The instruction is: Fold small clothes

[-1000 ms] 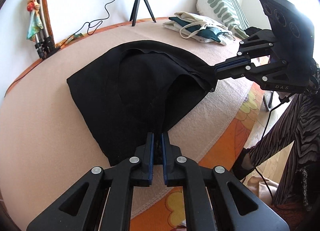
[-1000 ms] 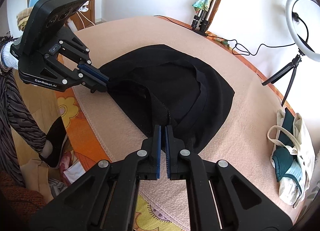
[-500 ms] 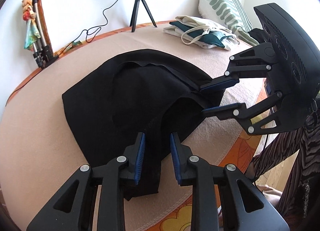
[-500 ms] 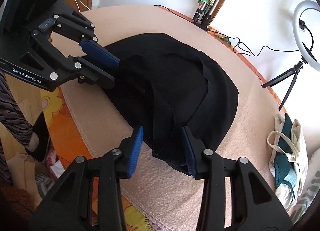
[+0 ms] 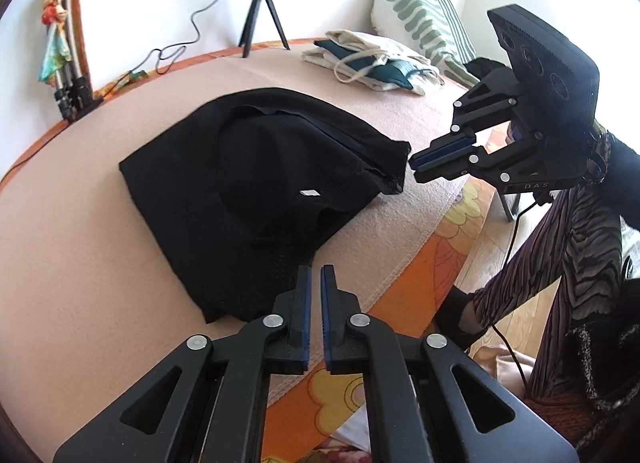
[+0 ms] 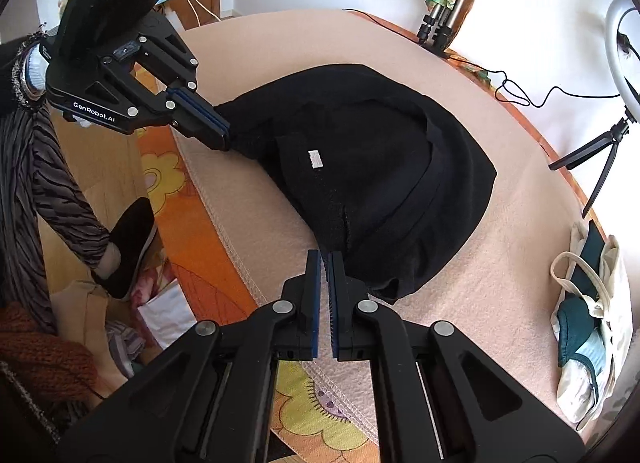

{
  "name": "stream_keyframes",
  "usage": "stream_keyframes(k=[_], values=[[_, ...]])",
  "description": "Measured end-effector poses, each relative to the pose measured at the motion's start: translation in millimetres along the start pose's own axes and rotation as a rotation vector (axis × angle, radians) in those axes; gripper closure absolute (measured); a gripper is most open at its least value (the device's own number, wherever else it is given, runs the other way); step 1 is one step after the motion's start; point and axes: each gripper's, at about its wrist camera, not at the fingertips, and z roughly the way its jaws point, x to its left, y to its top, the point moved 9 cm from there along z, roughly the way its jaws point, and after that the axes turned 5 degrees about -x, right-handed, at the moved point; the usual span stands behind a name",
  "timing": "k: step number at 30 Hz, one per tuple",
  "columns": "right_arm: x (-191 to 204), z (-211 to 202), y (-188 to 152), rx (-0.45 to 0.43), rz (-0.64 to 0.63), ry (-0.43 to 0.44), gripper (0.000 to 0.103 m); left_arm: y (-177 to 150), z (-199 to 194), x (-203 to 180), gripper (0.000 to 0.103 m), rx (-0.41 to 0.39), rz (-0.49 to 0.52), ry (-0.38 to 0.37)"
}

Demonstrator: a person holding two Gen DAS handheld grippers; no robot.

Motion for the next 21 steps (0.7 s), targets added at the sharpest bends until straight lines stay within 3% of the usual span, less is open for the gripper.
stream_keyframes(k=[1,3,4,5,7,11,17,18,19,21], values=[[-3.5,-4.9,3.5,-0.022,0.024,0.004,0.093,1.2,-4.0,8.4,0.078,-0.014,-0.029,0.021],[-17.7,-10.8,11.1,-0.057,0.113,0.008,0.072,-1.2,-6.4,28.5,0.066,-0.017,-0.146,0.036],[-29.4,-10.2,13.0,-0.063,0.167,-0.017,0.057,-4.4,-6.4,38.5,0.066,-0.013,-0.214,0.043],[-41.8,-8.4,12.6,-0.062,0.216,-0.049,0.053,-8.1,-5.9,46.1,0.066,-0.008,-0.271,0.045],[-67.0,-1.8,6.3,-0.039,0.331,-0.089,0.053,-15.5,-3.8,54.4,0.066,0.007,-0.361,0.031],[-95.6,10.7,-17.1,-0.003,0.617,0.004,0.053,-27.1,3.2,59.1,0.066,0.03,-0.485,-0.007],[-111.0,16.3,-46.9,-0.007,0.916,0.146,0.053,-32.3,4.2,69.6,0.07,0.004,-0.672,-0.092],[-110.6,17.1,-49.9,-0.009,0.948,0.175,0.053,-32.9,5.6,70.6,0.075,0.004,-0.689,-0.098],[-108.4,17.9,-52.4,-0.008,0.97,0.195,0.053,-34.0,7.4,70.9,0.087,0.006,-0.701,-0.106],[-106.0,20.8,-55.4,0.002,0.98,0.205,0.053,-36.1,10.2,70.4,0.094,0.012,-0.724,-0.126]])
